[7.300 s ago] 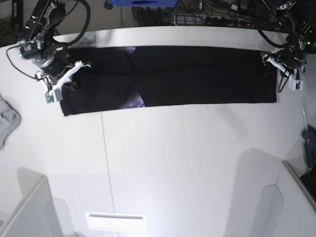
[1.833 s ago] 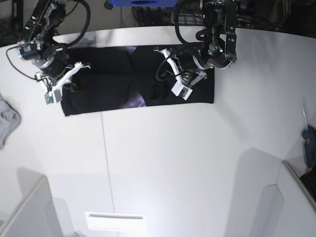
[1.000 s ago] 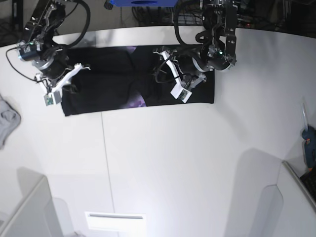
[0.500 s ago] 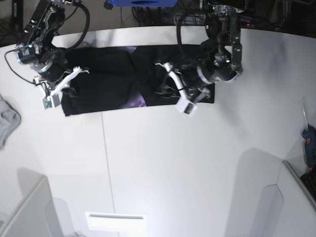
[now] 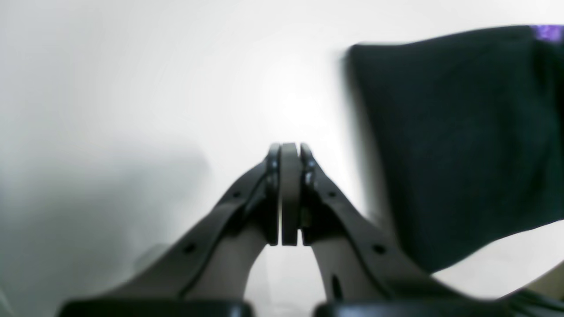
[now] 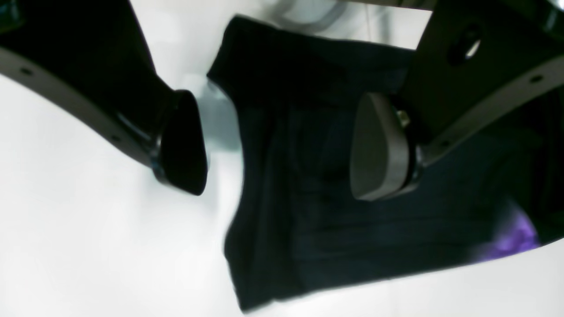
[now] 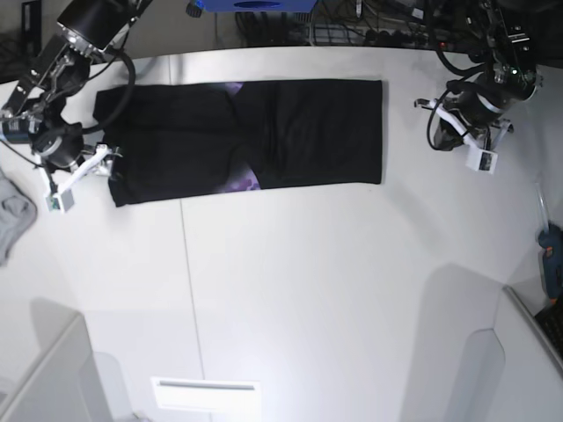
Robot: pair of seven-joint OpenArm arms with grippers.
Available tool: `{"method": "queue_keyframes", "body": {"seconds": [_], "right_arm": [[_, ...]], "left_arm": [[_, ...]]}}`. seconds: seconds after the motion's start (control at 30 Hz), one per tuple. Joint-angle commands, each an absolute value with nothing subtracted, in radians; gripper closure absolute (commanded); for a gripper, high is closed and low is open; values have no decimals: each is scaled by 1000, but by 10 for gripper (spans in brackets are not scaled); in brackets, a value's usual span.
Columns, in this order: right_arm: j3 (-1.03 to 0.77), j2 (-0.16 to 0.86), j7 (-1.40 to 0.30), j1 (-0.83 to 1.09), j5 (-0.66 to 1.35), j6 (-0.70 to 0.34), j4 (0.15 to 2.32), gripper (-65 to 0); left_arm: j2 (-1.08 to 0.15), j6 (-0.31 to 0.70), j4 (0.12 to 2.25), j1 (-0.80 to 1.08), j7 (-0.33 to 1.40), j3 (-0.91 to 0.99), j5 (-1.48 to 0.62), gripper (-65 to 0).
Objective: Fold the T-shirt properly
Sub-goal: 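Release the strip and move the left gripper to the strip's end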
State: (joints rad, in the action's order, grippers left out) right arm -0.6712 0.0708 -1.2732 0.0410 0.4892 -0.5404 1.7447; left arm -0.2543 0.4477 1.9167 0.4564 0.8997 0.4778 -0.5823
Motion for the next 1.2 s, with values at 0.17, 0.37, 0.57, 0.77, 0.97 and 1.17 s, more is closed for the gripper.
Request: {"method": "queue_keyframes", "body": {"seconds": [0.17, 0.37, 0.57, 0.77, 0.97, 1.17], "right_arm": [[-673, 111, -1265, 1, 503, -544, 1604, -479], [-673, 111, -1256, 1, 503, -542, 1534, -479], [-665, 111, -1256, 19, 499, -542, 1527, -479], [-662, 102, -1265, 54, 503, -544, 1538, -477], [-661, 76, -1260, 70, 504, -545, 1549, -423], [-661, 71, -1265, 70, 504, -545, 1547, -419]], "left_arm": [[-289, 453, 1833, 495, 808, 479, -601, 0], [-288, 453, 1732, 490, 751, 467, -579, 0], [-262, 453, 1728, 484, 704, 351, -438, 0], [-229, 453, 1728, 464, 704, 305, -432, 0], [-228, 450, 1728, 461, 704, 269, -432, 0], [-226, 449, 1727, 446, 704, 223, -432, 0]]}}
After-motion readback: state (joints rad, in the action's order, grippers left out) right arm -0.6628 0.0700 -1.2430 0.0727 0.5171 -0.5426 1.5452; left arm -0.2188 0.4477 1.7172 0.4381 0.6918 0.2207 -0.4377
